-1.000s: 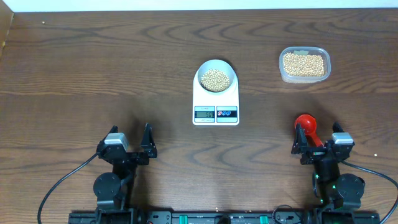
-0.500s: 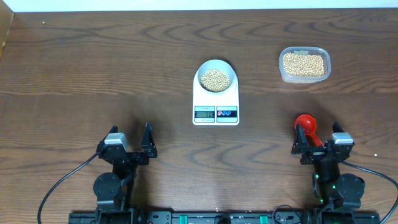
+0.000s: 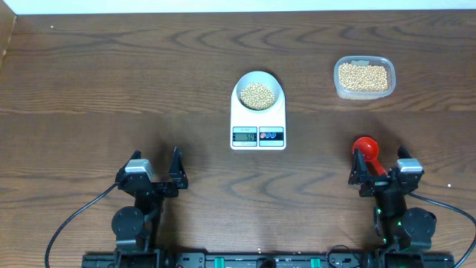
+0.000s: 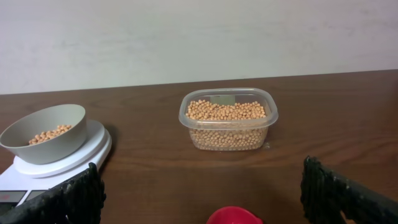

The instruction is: Scoop item into bowl and weigh 50g on scale

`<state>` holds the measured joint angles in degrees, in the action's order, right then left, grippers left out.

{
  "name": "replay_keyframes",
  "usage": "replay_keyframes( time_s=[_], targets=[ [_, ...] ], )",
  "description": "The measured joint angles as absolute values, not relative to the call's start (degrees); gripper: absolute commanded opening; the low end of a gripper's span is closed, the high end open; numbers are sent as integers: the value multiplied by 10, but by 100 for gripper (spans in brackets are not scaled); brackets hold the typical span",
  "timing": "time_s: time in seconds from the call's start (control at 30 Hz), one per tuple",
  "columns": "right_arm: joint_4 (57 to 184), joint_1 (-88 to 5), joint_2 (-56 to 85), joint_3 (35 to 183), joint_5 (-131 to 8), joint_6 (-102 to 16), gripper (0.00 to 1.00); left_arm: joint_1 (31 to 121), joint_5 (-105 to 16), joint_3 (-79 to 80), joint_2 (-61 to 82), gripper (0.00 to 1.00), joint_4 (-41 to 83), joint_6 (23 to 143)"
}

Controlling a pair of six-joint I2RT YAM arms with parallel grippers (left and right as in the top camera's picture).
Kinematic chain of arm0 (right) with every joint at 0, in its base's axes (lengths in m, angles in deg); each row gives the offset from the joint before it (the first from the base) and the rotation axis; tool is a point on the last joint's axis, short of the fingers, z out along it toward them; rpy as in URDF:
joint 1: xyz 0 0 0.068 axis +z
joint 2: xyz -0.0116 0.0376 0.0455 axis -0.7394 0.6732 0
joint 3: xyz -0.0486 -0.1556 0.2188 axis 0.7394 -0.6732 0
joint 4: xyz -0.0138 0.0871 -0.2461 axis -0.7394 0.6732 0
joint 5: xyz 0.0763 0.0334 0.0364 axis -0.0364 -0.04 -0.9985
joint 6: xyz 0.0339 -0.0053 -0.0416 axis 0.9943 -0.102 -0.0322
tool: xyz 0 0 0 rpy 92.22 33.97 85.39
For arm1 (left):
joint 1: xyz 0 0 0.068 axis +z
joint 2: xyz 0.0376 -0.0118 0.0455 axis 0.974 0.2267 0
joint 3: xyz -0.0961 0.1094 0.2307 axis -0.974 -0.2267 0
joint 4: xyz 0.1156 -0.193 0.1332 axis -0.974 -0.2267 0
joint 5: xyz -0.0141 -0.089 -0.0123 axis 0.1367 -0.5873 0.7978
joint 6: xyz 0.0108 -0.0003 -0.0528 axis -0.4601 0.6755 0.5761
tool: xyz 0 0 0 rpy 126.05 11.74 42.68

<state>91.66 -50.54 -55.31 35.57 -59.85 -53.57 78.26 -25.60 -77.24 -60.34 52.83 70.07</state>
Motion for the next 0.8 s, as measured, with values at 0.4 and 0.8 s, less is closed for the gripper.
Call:
replay_keyframes(
  time_s=[0.4, 0.8],
  targets=[
    [917, -505, -553, 356, -598, -536, 99, 783, -256, -772, -603, 98, 528, 700],
    [917, -505, -553, 356, -598, -536, 99, 783, -256, -772, -603, 98, 528, 700]
  ],
)
